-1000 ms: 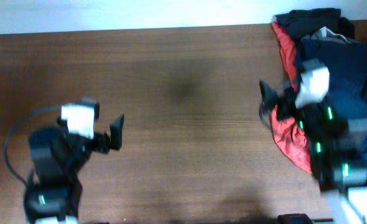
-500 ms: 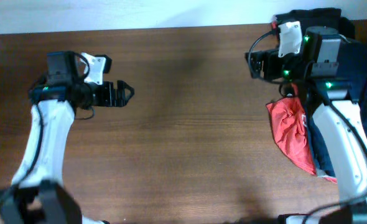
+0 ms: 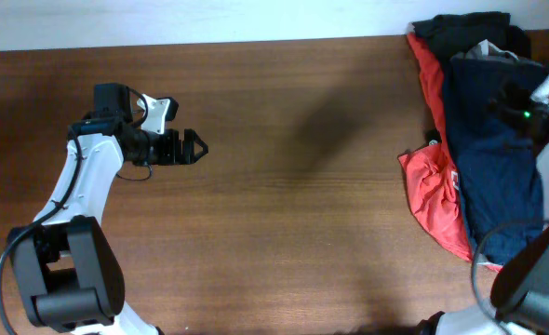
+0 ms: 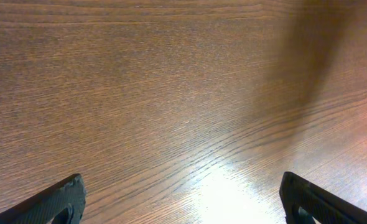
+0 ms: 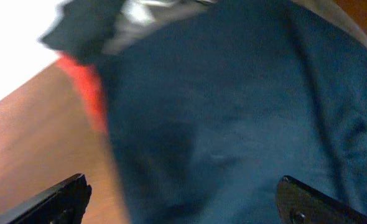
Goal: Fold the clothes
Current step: 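Reach the right gripper into the clothes pile and grasp the navy shorts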
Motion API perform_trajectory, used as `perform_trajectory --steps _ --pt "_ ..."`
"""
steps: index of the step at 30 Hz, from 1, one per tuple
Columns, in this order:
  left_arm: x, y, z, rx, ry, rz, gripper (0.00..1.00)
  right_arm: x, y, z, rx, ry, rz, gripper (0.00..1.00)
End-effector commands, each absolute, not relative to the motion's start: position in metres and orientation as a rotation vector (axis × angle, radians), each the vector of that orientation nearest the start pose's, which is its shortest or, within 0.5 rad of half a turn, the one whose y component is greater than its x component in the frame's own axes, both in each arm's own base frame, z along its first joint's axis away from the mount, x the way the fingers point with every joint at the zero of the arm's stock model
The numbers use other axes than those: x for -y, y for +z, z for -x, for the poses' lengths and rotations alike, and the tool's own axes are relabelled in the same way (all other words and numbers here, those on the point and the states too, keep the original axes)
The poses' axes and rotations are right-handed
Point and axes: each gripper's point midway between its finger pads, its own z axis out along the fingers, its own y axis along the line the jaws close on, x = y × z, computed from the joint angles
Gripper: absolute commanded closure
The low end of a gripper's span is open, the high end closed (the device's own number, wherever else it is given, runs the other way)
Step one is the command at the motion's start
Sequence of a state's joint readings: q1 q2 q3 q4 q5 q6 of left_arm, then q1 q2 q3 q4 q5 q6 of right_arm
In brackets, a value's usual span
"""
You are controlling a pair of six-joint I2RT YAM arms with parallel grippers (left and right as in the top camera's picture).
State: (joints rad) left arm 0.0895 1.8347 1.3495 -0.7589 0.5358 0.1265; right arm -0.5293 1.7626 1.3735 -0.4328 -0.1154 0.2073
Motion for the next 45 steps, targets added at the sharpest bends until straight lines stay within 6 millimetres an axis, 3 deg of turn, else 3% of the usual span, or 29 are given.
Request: perform_trajectory --steps 1,5,9,13,16,18,19,20,21,24,27,31,33,36,40,45 --pt "0.056 0.101 -0.416 -2.658 -0.708 -0.189 0.01 0.268 0.127 -0.417 -2.248 -0.048 -0.944 0.00" --pt "0.055 0.101 -0.417 -2.655 -0.702 -0.190 0.01 0.290 0.095 -0.412 -2.288 0.032 -0.874 0.00" --pt "0.055 0.102 -0.418 -2.649 -0.699 -0.192 0.01 0.299 0.082 -0.417 -2.268 0.146 -0.754 0.00" --pt "0.055 0.102 -0.418 -2.648 -0.699 -0.192 0.01 0.312 0.071 -0.412 -2.262 0.131 -0.769 0.11" --pt "0.055 0.102 -0.418 -2.648 -0.699 -0.192 0.01 0.315 0.064 -0.410 -2.271 0.130 -0.770 0.32" --pt "0.055 0.102 -0.418 -2.648 -0.699 -0.192 0.01 0.315 0.060 -0.411 -2.275 0.132 -0.773 0.57" --pt "0.055 0.102 -0.418 -2.648 -0.699 -0.192 0.01 0.315 0.060 -0.410 -2.276 0.133 -0.774 0.75" --pt "0.055 0.102 -0.418 -2.648 -0.699 -0.192 0.01 0.315 0.060 -0.410 -2.276 0.133 -0.775 0.83" --pt "0.055 0.102 -0.418 -2.648 -0.699 -0.192 0.01 0.315 0.060 -0.411 -2.273 0.135 -0.779 0.96" --pt "0.055 0.102 -0.419 -2.648 -0.699 -0.192 0.01 0.317 0.070 -0.414 -2.233 0.148 -0.813 0.96" --pt "0.055 0.102 -0.419 -2.646 -0.698 -0.193 0.01 0.313 0.095 -0.421 -2.189 0.185 -0.771 0.96" --pt "0.052 0.103 -0.420 -2.641 -0.695 -0.186 0.01 0.297 0.155 -0.437 -2.114 0.246 -0.667 0.96" --pt "0.051 0.104 -0.421 -2.637 -0.692 -0.183 0.01 0.280 0.191 -0.447 -2.082 0.283 -0.595 0.96" --pt "0.049 0.111 -0.425 -2.619 -0.684 -0.185 0.01 0.240 0.245 -0.459 -2.044 0.365 -0.456 0.96" --pt "0.048 0.137 -0.432 -2.565 -0.661 -0.202 0.01 0.155 0.302 -0.469 -2.026 0.510 -0.246 0.96" --pt "0.040 0.193 -0.438 -2.446 -0.602 -0.220 0.01 0.037 0.334 -0.475 -2.019 0.656 0.024 0.96"
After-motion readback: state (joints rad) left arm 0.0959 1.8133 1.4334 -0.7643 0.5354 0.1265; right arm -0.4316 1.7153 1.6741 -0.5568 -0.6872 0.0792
